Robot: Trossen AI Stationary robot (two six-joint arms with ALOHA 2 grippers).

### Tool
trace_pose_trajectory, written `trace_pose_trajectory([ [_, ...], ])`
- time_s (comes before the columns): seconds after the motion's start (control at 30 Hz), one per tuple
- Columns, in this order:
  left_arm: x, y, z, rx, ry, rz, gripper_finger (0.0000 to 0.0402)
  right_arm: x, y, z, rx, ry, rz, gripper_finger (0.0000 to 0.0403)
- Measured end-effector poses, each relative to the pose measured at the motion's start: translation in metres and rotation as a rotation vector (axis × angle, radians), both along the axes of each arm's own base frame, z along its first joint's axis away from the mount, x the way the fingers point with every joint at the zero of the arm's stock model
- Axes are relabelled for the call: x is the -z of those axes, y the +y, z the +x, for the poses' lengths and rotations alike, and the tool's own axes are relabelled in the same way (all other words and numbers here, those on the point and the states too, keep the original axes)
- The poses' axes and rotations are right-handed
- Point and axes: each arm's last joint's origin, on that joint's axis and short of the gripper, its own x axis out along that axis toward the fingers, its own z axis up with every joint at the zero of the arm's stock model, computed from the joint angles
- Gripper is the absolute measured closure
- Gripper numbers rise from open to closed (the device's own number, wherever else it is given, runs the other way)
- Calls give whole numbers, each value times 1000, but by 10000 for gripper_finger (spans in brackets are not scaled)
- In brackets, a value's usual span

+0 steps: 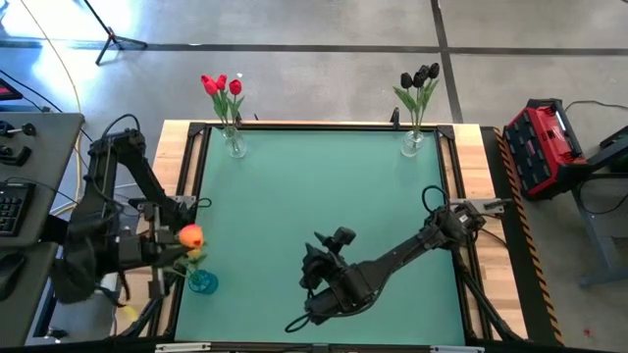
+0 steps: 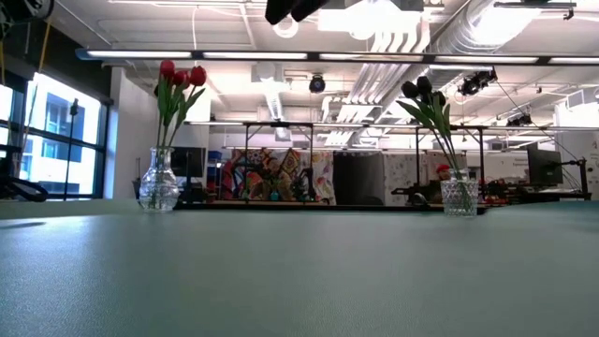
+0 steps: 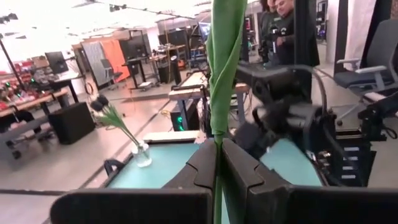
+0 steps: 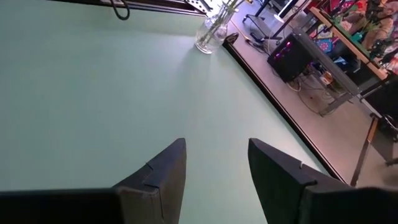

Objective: Sort flowers into vase by color
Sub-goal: Put the orange tulip into the blue vase

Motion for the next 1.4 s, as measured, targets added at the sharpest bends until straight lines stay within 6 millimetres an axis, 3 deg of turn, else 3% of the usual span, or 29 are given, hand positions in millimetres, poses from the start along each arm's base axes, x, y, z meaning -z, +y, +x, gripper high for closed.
trace_pose_trajectory([
  [0.2, -40, -1, 4, -20, -6, -27, 401, 1, -8, 5, 17, 11, 21, 242],
  [0.47, -50, -1, -6, 28, -31, -152, 401, 1, -8, 4, 11, 22, 35, 242],
  [0.67, -56, -6, -8, 101, -28, -132, 401, 2, -8, 4, 6, 41, 66, 242],
  [1.2, 40, -86, -34, 197, -8, -84, 401, 2, -7, 5, 5, 41, 95, 242],
  [1.4, 65, -95, -36, 195, -10, -80, 401, 2, -6, 6, 4, 23, 106, 242],
])
